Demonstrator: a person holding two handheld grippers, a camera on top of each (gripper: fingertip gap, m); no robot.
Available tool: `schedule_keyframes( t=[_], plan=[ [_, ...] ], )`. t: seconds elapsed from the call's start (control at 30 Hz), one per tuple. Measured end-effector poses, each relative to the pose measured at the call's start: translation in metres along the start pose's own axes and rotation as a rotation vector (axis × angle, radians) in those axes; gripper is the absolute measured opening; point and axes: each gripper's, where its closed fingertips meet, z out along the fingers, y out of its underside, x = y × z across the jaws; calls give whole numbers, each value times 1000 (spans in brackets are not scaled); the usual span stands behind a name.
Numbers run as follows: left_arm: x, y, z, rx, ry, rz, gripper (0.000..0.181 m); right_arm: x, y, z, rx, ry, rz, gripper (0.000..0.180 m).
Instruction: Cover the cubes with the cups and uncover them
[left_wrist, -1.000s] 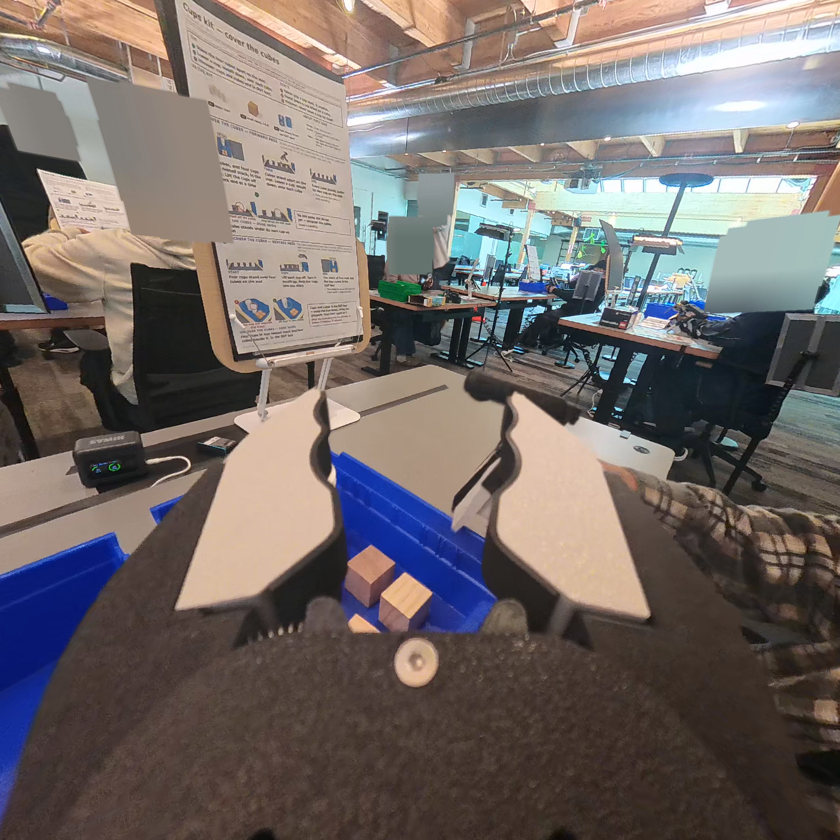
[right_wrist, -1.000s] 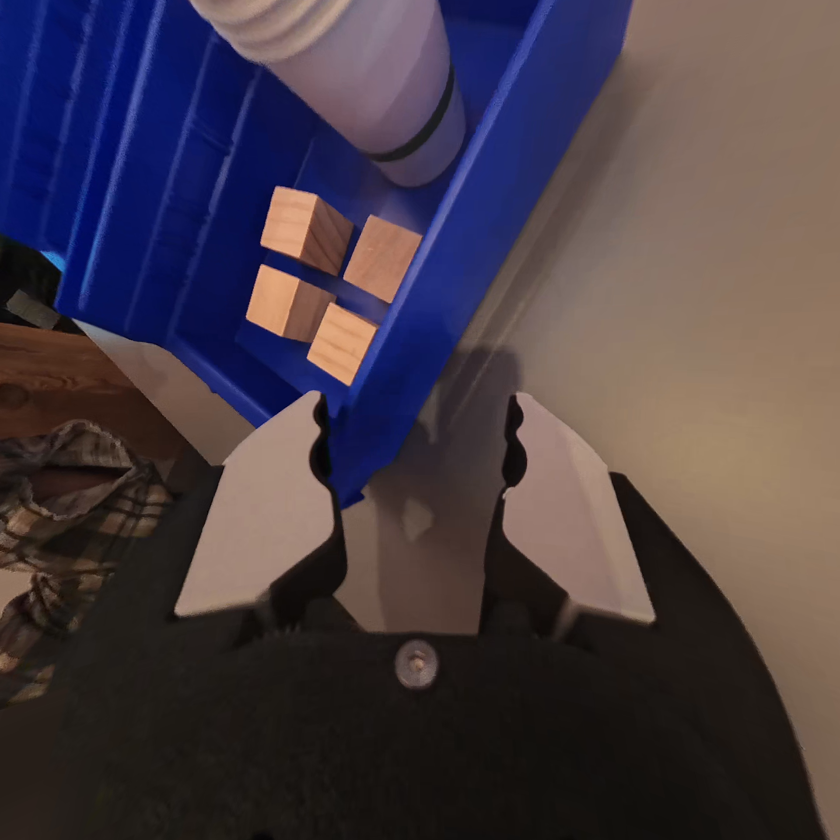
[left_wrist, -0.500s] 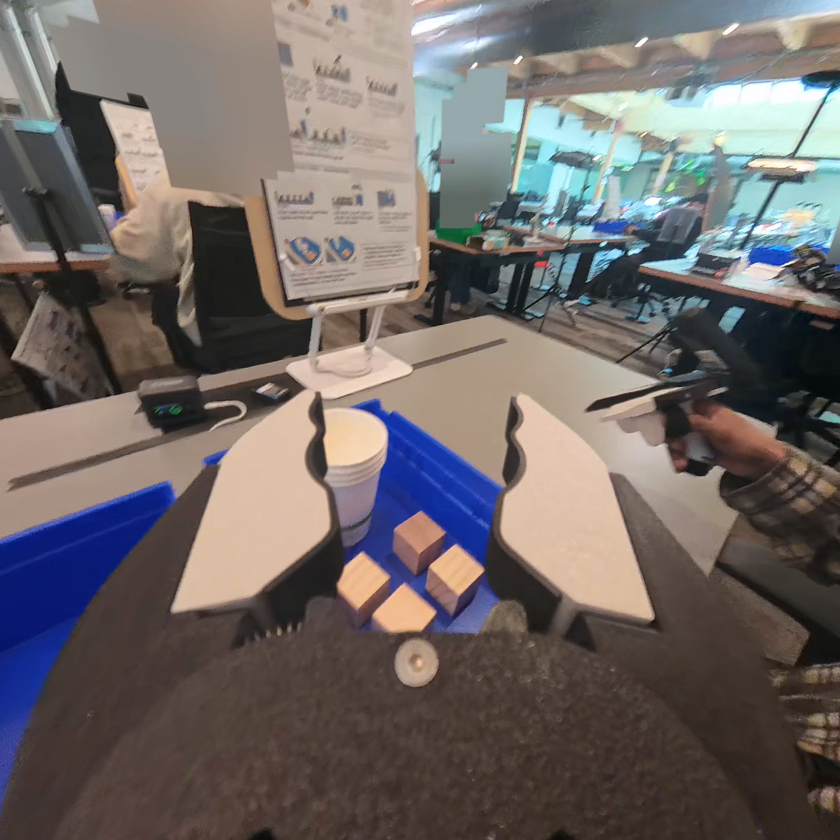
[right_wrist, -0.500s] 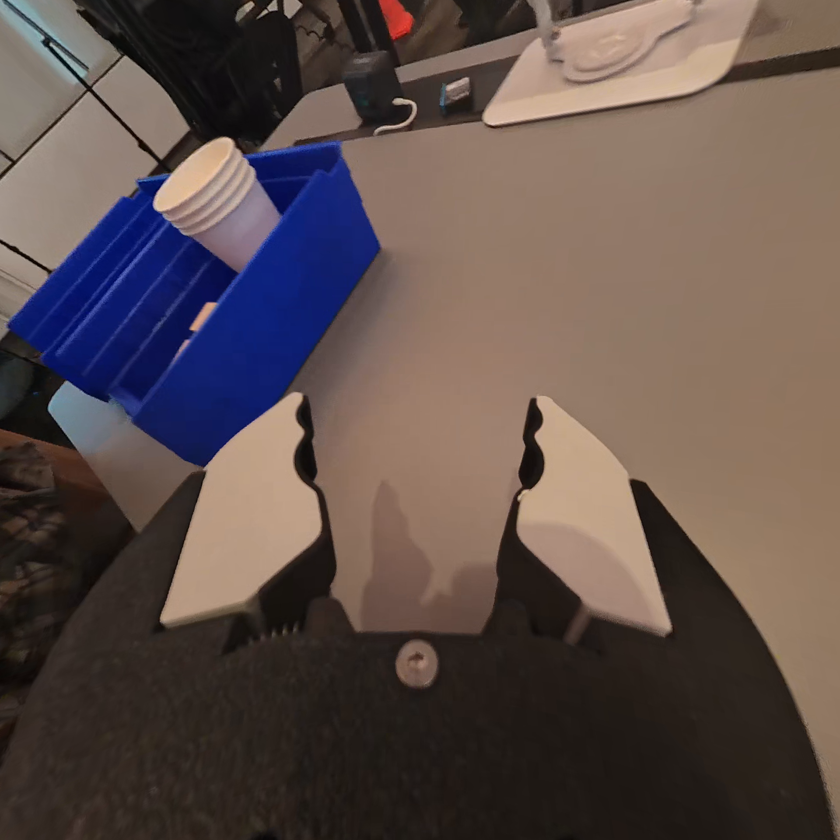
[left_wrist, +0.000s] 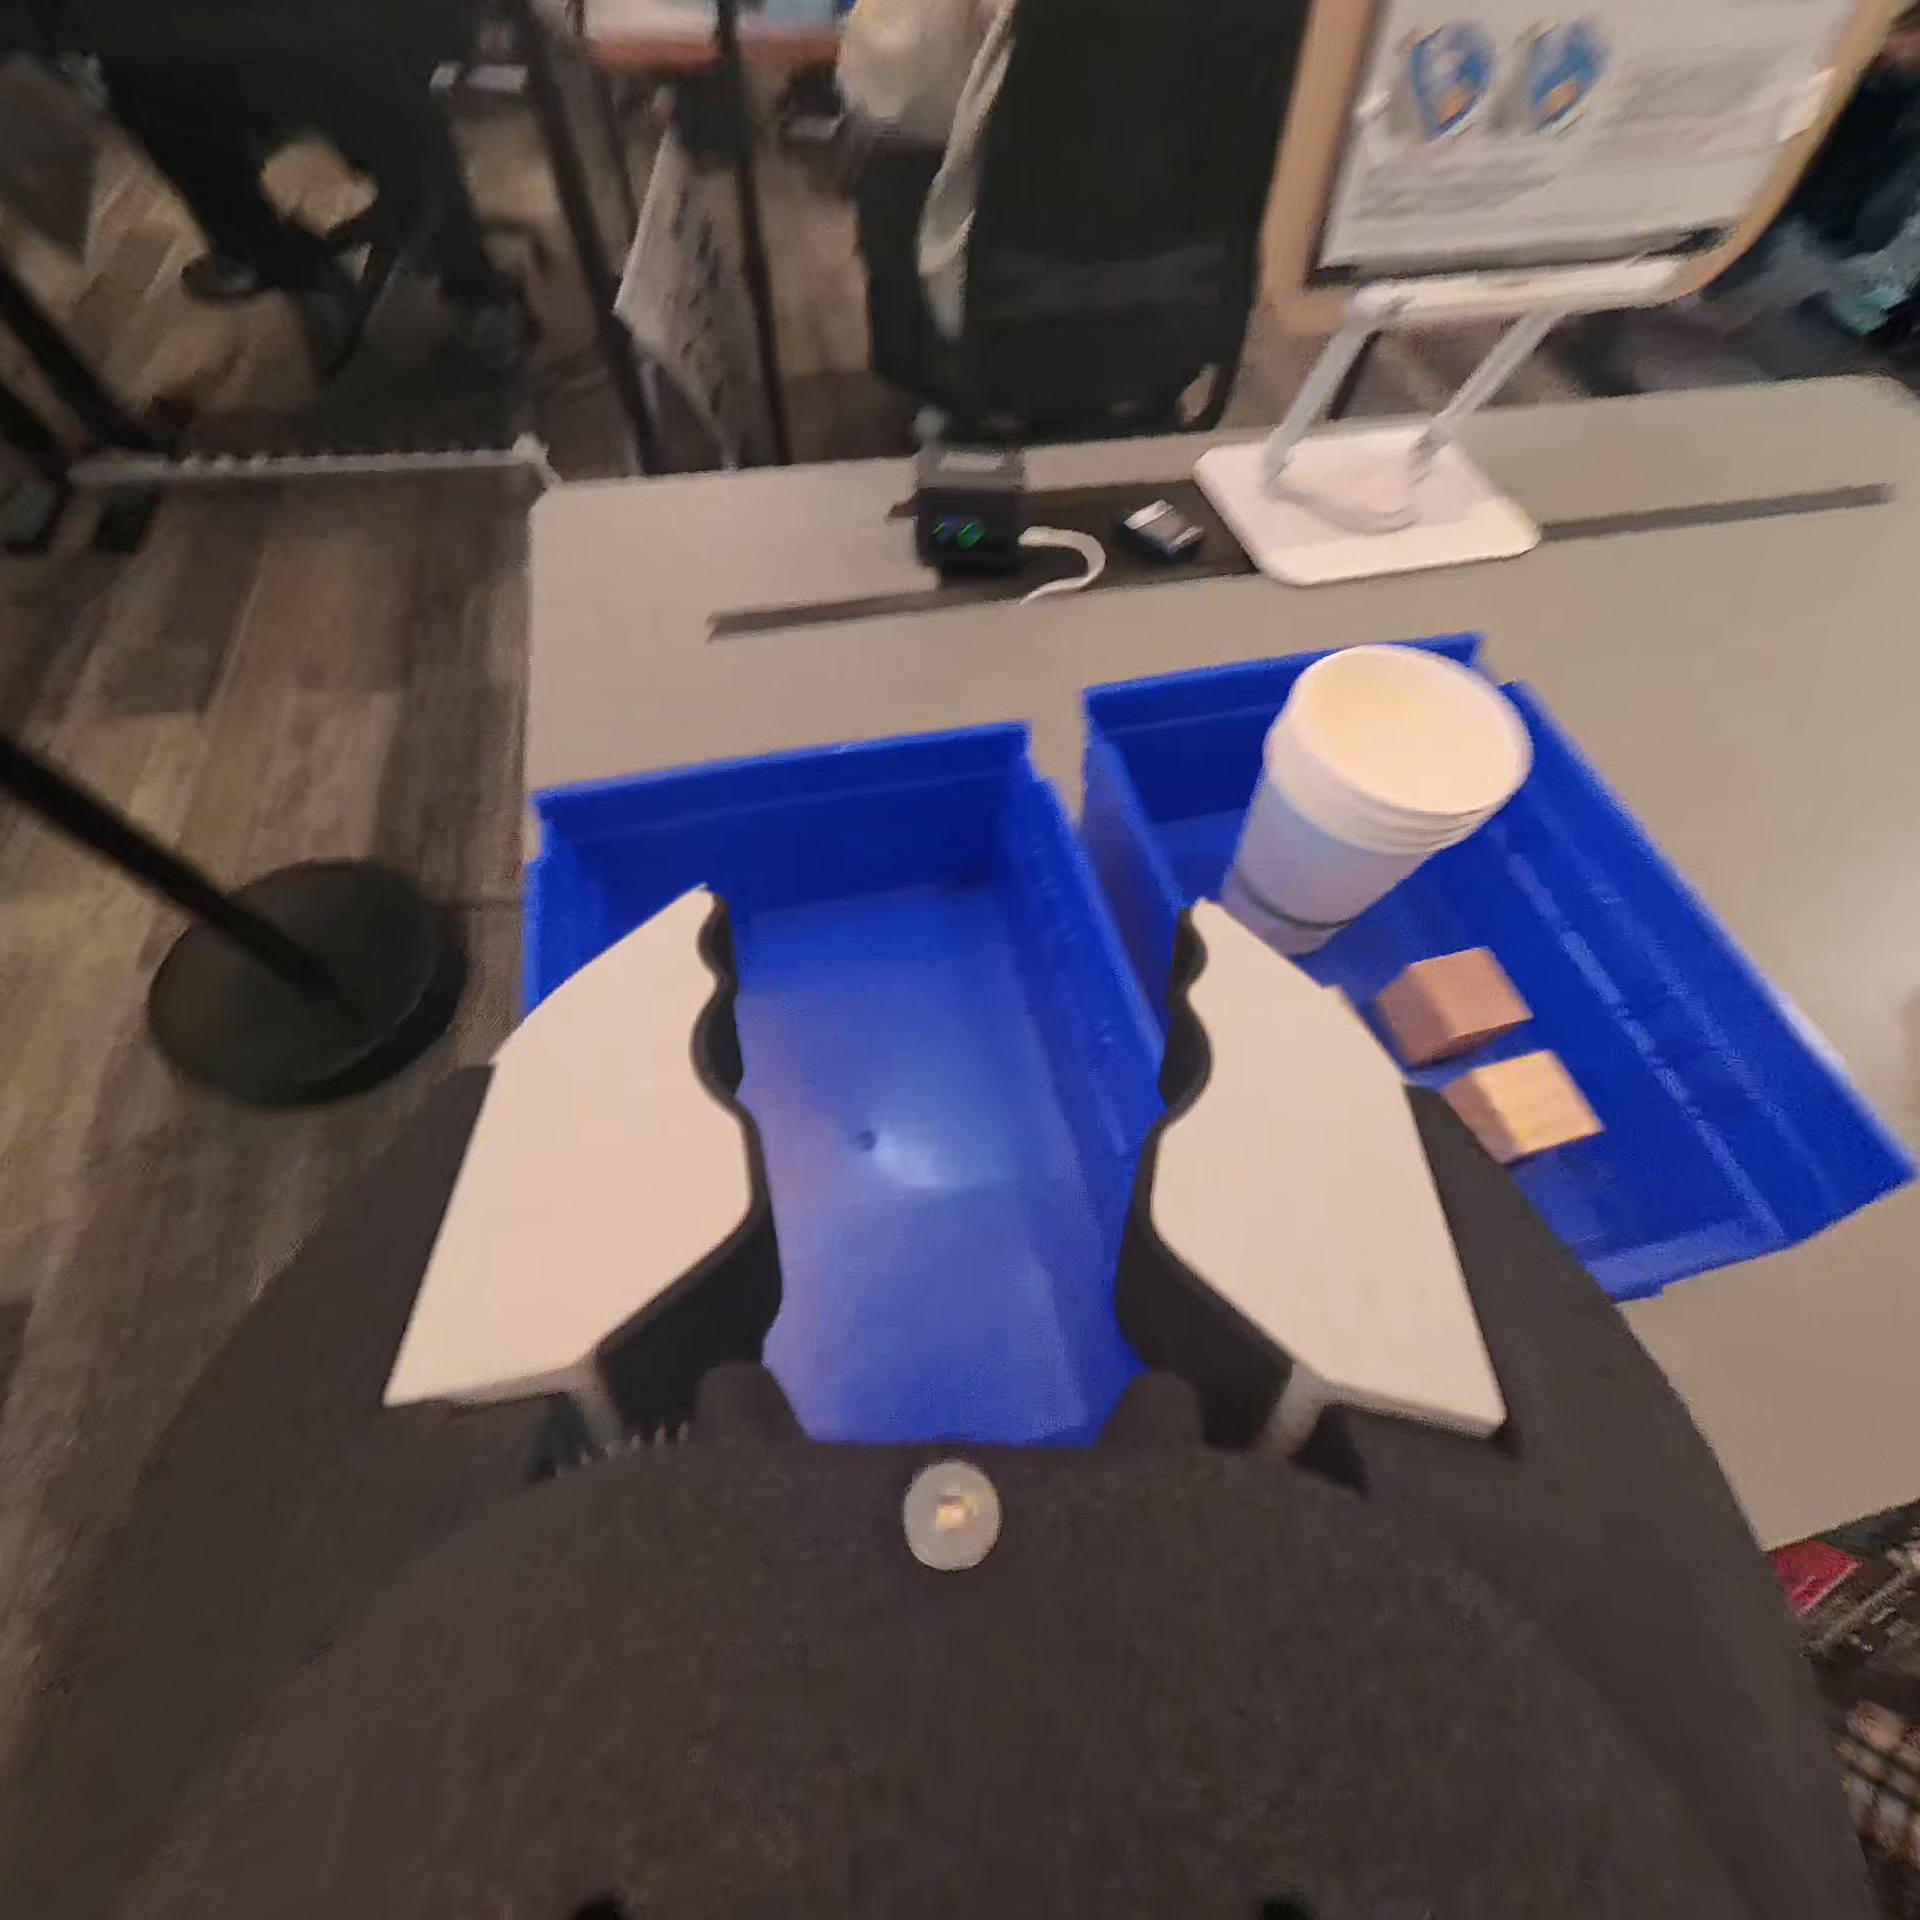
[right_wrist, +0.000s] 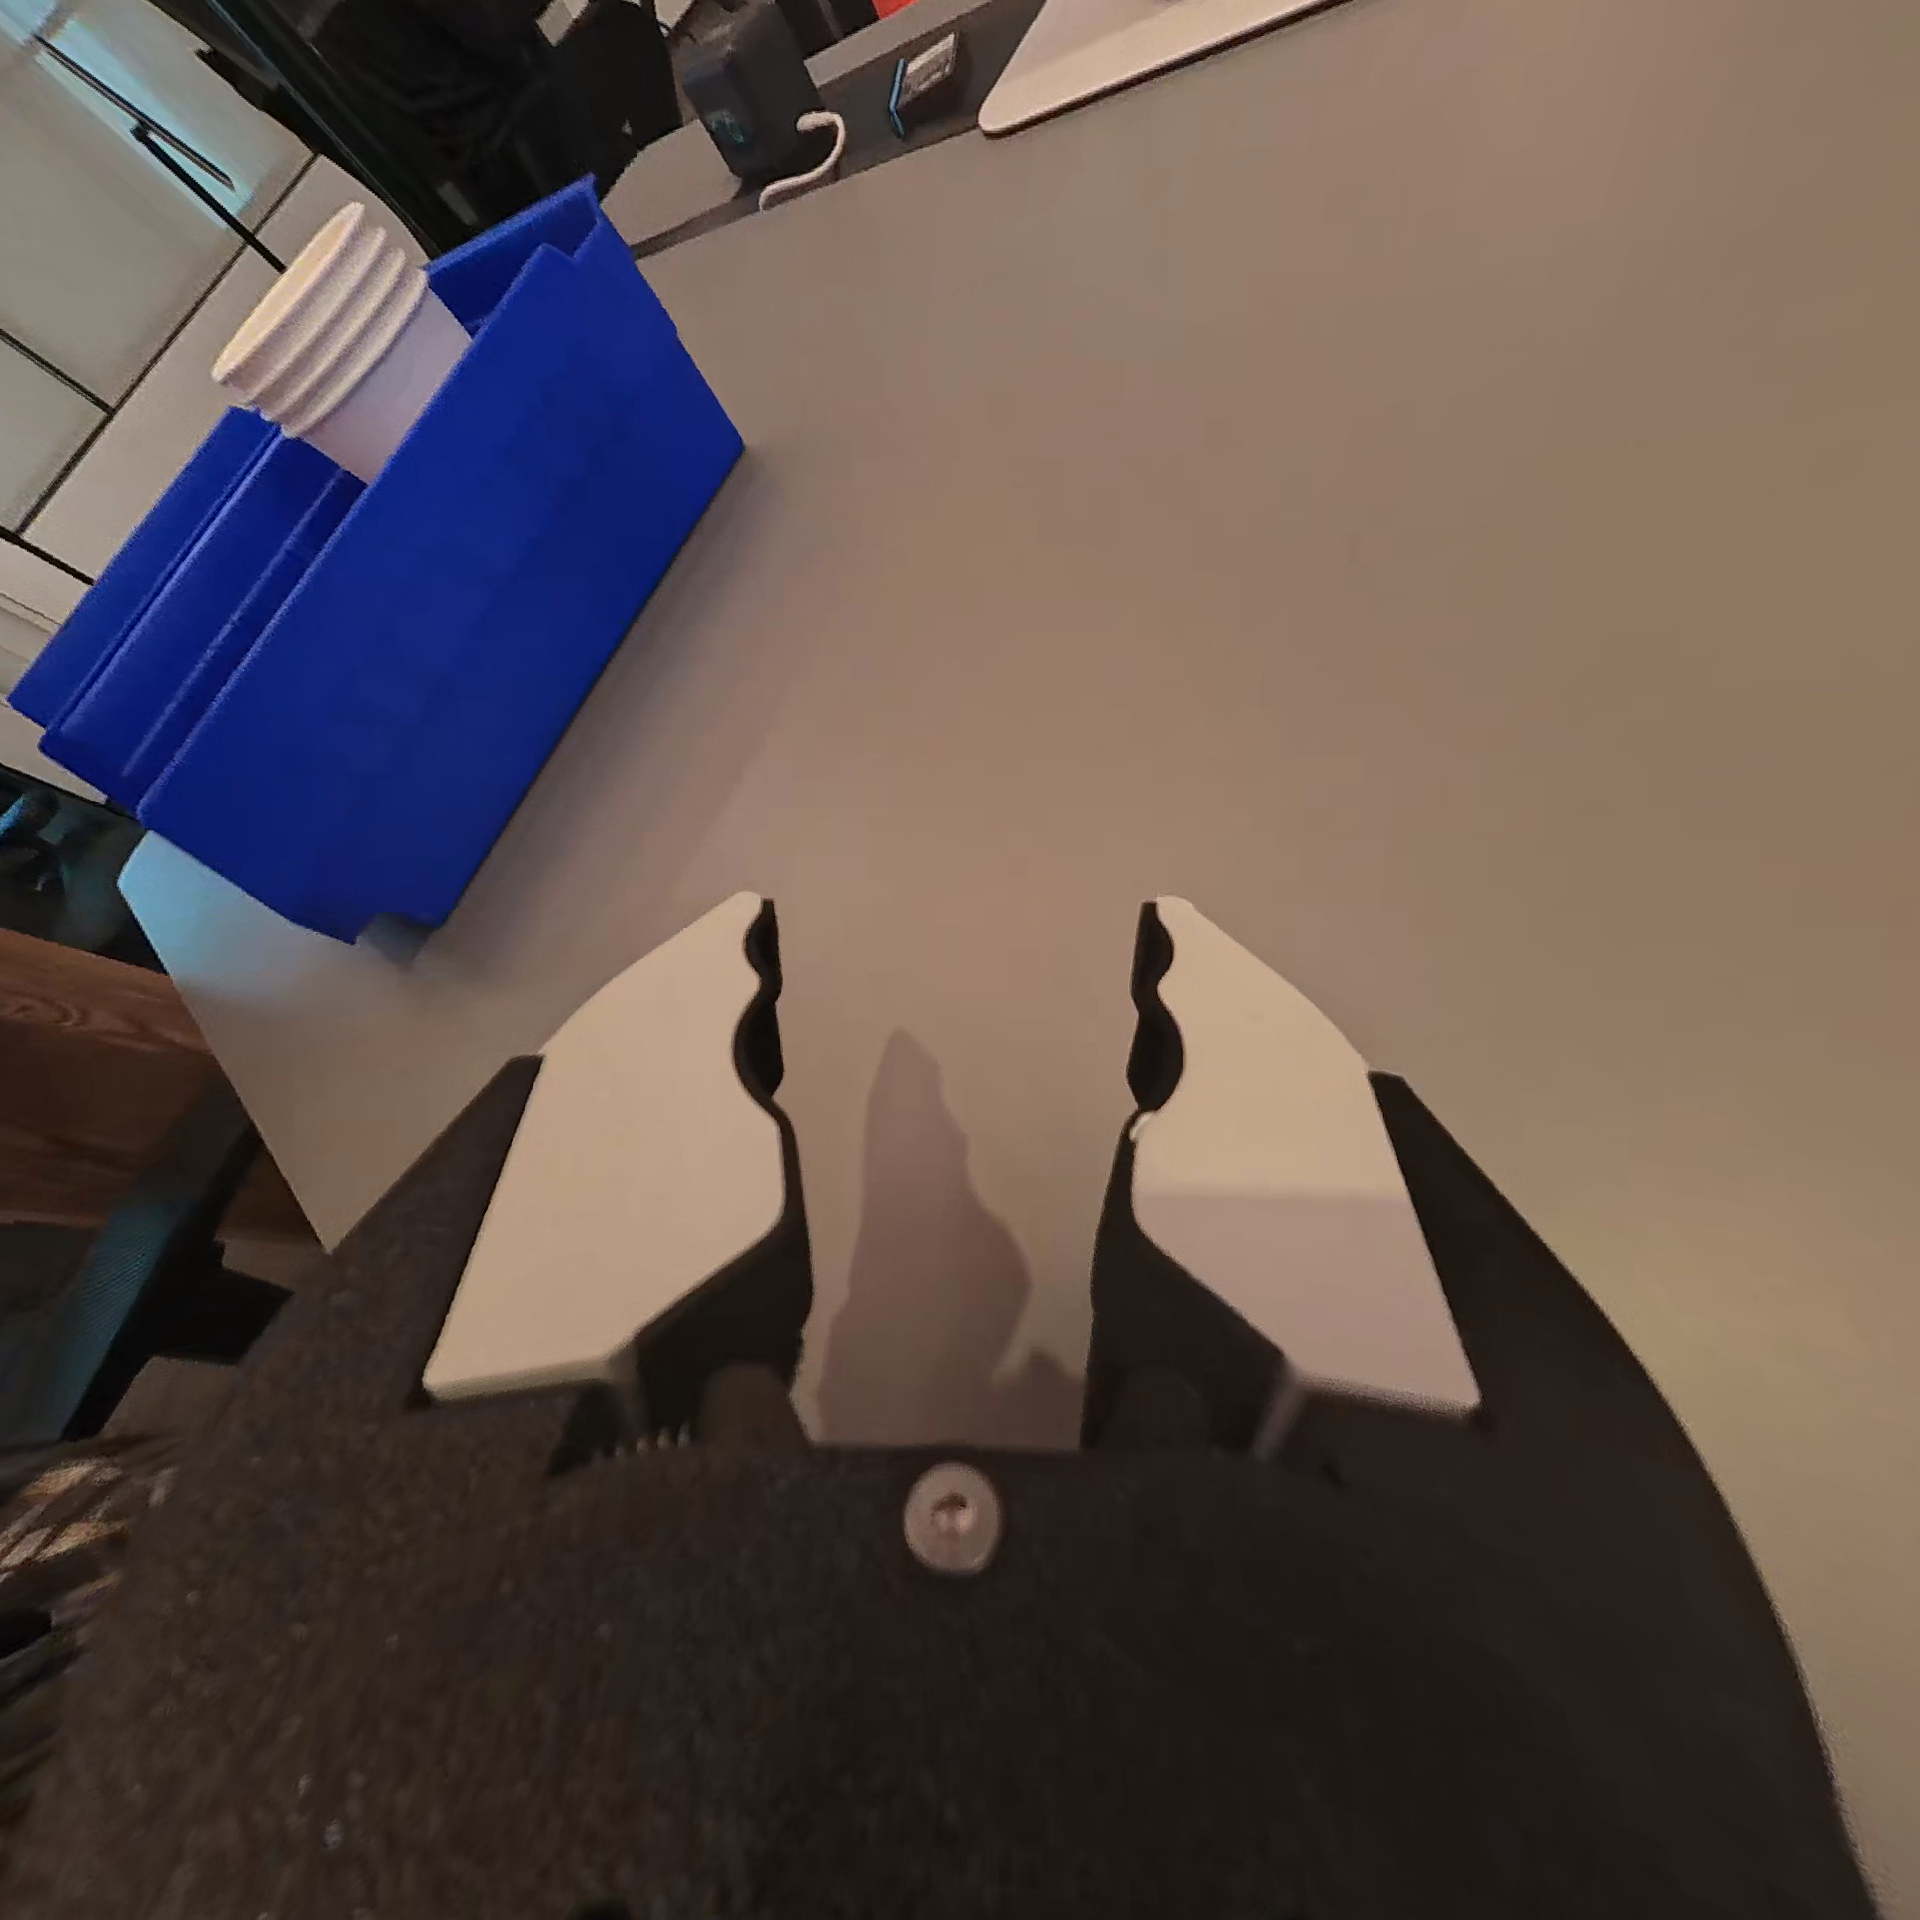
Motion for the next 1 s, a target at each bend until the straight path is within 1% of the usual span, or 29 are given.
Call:
schedule_keyframes(
  t=[0.17,0.27,0.37,0.5,0.6,0.8,0.87,0.93,1.0],
  plan=[
    [-67,38,11,-228,-133,-90,83,3,0,-8,41,-11,-20,62],
    [-88,60,18,-314,-143,-166,84,2,3,-11,35,-23,-28,60],
    [-106,86,26,-420,-185,-177,87,1,3,-15,41,-34,-31,59],
    [-126,116,37,-523,-217,-184,89,4,6,-14,32,-40,-19,57],
    [-138,137,45,-594,-240,-169,85,3,11,-10,12,-64,7,54],
    [-148,168,57,-670,-221,-199,76,2,13,-6,-6,-70,3,52],
    [-151,176,58,-703,-224,-195,68,2,14,-5,-9,-70,5,51],
    [-146,182,60,-718,-174,-226,53,2,15,-4,-12,-70,10,51],
    [-130,181,66,-708,-57,-303,15,3,16,-3,-14,-71,19,50]
  ],
)
